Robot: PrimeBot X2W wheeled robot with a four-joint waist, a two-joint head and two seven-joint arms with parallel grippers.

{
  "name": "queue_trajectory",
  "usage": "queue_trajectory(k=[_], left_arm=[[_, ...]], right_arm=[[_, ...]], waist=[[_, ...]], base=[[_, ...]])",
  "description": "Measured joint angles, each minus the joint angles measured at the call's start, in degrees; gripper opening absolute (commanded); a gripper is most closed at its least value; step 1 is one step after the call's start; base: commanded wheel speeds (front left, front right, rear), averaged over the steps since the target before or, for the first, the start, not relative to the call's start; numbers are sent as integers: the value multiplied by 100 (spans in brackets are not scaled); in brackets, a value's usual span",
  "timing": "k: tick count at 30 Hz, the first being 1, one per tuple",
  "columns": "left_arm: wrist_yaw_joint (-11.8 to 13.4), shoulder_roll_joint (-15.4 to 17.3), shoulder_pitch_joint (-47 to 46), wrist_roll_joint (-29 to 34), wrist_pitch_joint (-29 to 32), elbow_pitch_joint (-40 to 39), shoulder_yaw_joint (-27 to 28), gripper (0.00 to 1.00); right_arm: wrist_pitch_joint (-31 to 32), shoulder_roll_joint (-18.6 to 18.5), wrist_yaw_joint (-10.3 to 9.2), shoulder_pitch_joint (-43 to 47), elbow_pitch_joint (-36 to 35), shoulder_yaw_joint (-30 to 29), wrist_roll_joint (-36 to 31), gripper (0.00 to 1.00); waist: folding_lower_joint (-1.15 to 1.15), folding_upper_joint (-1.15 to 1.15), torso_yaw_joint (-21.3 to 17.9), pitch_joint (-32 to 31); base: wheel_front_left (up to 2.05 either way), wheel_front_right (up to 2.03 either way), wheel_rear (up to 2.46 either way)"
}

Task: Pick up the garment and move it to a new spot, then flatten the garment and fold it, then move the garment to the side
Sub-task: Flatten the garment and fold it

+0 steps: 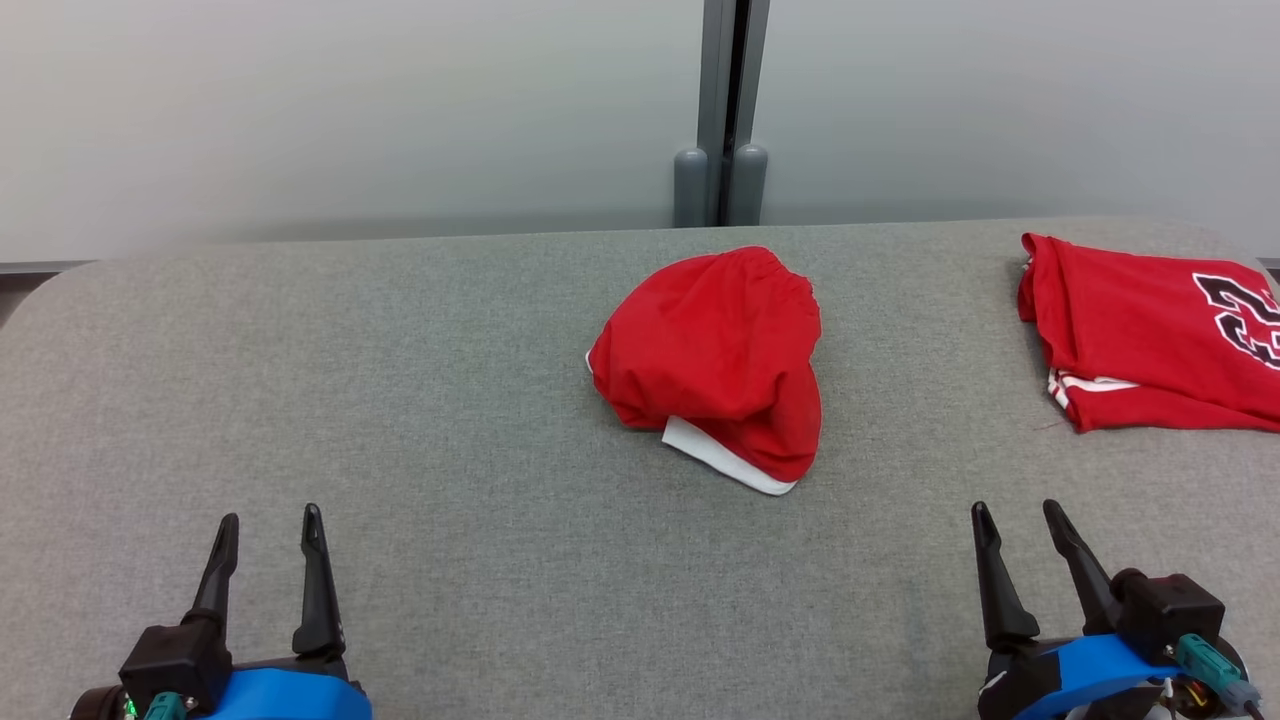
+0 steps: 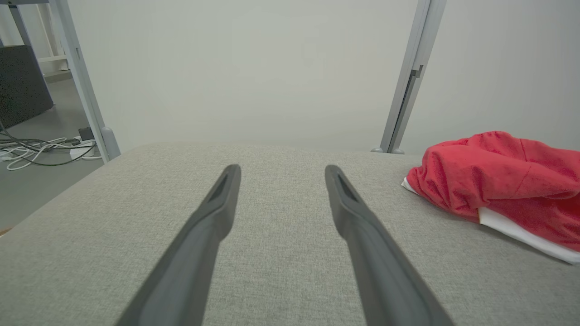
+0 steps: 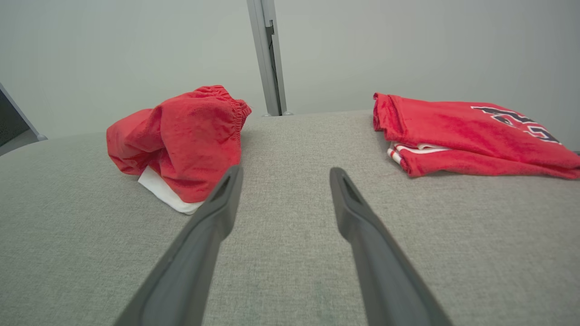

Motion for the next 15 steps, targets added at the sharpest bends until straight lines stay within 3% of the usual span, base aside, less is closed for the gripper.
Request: queue_trajectory(k=[15], left_arm=[[-104,-67,3,111,0,53,141,100]], right_arm=[[1,0,0,18,62,13,3,100]], waist=[[0,0,27,-73]], base=[[0,0,0]])
